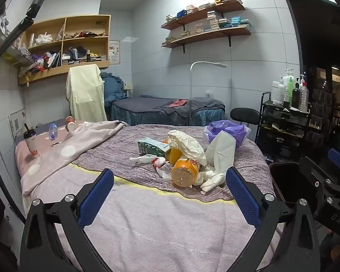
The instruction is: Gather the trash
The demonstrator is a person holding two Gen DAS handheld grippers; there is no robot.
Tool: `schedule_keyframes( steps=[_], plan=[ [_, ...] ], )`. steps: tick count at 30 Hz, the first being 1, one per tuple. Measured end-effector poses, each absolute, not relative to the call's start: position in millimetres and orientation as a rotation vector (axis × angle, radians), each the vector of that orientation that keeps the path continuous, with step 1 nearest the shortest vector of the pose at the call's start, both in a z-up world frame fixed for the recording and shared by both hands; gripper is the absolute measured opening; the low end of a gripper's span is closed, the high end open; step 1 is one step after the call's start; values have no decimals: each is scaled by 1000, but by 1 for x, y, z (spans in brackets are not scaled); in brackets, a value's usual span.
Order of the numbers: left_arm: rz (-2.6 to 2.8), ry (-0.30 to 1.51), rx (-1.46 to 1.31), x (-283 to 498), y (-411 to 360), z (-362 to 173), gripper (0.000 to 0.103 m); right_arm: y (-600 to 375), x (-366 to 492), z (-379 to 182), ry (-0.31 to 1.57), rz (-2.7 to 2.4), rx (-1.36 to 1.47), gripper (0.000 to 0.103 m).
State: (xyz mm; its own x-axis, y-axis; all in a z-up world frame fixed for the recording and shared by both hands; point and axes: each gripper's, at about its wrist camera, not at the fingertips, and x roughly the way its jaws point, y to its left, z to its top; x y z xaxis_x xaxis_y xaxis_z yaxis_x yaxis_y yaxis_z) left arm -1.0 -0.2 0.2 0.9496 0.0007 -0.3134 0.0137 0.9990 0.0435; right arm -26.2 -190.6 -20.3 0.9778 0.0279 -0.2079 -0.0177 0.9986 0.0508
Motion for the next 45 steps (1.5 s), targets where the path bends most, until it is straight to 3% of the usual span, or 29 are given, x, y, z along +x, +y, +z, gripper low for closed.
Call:
schedule_keyframes(
  steps=[45],
  plan=[
    [-2,301,53,-7,-5,4,97,-185,-25,-30,225,35,55,98]
  ],
)
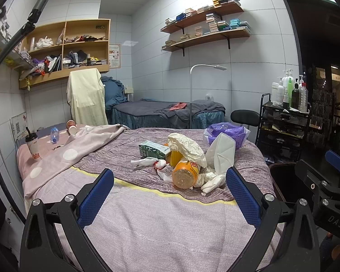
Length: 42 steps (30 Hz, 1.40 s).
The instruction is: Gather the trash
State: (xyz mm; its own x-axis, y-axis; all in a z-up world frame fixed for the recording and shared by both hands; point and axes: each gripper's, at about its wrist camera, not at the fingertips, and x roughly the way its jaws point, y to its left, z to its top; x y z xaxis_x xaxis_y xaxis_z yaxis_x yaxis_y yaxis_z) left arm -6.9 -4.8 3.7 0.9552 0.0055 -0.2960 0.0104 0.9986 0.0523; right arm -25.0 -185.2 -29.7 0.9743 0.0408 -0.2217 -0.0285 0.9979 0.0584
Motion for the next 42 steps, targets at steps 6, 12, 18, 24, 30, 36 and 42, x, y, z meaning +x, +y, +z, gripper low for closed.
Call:
schedule_keyframes(
  steps=[6,12,18,24,30,36,42],
  plan=[
    [-3,301,55,-8,-5,2,97,-185,-25,-30,225,34,56,98],
    [-4,301,54,-8,-5,2,97,-184,-25,-33,228,35,57,98],
    [-3,302,55,-8,-5,3,97,-183,-24,-34,230,36,57,98],
    [-3,302,55,-8,-5,2,97,-183,-24,-35,231,36,59,98],
    [-3,302,56,-8,-5,2,97,-182,-24,-37,233,37,60,98],
    [-3,303,56,-8,-6,2,97,-182,-23,-36,235,36,60,98],
    [-2,304,57,-7,-6,2,97,-180,-24,-40,237,34,60,98]
  ],
)
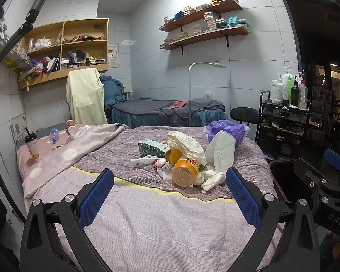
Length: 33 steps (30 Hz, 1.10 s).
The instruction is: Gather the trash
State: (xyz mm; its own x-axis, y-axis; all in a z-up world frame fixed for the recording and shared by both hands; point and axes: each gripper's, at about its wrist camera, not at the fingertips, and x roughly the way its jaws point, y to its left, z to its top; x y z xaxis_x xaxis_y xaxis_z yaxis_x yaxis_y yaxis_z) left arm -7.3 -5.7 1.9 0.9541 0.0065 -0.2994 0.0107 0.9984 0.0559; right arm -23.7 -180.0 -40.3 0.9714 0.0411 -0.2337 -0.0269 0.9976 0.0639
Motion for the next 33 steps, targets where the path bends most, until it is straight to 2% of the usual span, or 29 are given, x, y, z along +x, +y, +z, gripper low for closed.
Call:
schedule_keyframes(
  steps=[11,16,27,33],
  plan=[
    [4,329,58,-4,3,-11,97,-180,-20,-48,265,30,63,98],
    [16,396,59,7,14,-23,97,-188,-7,-53,337,19,71,98],
    [-32,550,30,41,27,-43,97,-189,50,-67,522,147,99,98],
    [-28,577,7,62,41,-40,97,-170,97,-64,589,271,105,98]
  ],
)
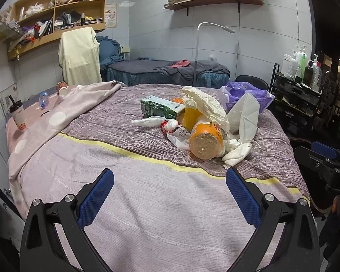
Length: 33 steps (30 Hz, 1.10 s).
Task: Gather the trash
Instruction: 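Grasp the crumpled cream paper bag with the right tool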
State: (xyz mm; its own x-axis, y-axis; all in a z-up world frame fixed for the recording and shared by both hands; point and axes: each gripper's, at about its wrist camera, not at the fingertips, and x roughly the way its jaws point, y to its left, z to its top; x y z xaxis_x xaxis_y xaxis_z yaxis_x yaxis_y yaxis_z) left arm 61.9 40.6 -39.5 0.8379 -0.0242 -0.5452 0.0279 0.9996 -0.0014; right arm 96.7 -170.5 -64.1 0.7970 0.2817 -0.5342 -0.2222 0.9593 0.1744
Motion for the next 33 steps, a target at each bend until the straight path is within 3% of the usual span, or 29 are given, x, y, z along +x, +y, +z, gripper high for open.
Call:
schedule_keyframes(
  steps=[5,19,22,24,25,27,33],
  plan=[
    [-16,577,8,77,49,-35,97,-139,145,-52,635,382,66,96],
    [-84,650,22,108,50,-44,97,-56,278,-58,782,428,-93,77],
    [-104,669,20,114,48,-47,97,-48,293,-64,812,422,-113,64],
    [-126,690,12,120,47,-49,96,-50,297,-68,823,428,-104,41],
    [-135,698,10,122,47,-49,95,-53,298,-67,822,439,-82,38],
    [-151,710,10,127,45,-50,94,-61,297,-63,807,466,-33,19],
    [-213,749,19,150,38,-45,86,-80,270,-35,707,494,31,18]
  ],
)
